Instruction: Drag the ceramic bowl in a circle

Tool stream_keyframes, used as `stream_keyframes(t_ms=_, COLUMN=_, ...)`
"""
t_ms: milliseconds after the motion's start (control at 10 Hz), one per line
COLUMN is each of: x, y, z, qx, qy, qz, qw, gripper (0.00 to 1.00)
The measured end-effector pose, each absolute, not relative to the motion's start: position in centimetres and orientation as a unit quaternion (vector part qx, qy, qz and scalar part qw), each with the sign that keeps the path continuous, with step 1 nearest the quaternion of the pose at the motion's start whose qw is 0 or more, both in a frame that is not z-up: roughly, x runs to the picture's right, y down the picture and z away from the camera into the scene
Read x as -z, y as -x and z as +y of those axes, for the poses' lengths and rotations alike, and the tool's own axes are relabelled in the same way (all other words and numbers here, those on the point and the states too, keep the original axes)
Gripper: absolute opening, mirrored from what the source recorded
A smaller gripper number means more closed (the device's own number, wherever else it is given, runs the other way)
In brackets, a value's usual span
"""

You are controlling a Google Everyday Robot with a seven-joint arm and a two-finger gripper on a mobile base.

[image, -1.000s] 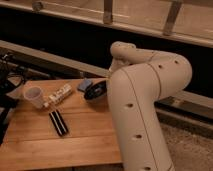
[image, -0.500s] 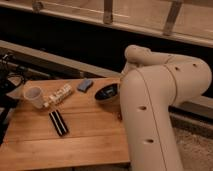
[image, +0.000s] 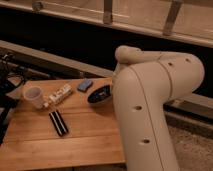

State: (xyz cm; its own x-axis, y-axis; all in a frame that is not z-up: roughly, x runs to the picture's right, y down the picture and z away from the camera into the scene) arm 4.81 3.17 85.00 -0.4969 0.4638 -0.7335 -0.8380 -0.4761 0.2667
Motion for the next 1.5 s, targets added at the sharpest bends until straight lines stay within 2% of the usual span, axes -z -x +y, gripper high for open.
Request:
stream_keyframes(t_ms=600, x=-82.0, y=1.8, z=6.1, qx=-0.770, qy=0.303, qz=0.332, qw=0.453, gripper=0.00)
stream_keyframes(t_ms=1000, x=-80.3, y=3.1, z=7.7, qx=-0.756, qy=0.309, qz=0.336, qw=0.469, gripper=0.00)
stream_keyframes(t_ms=1500, x=-80.6, y=5.3, z=7.4, qx=-0.751, qy=0.310, qz=0.334, qw=0.478, gripper=0.00)
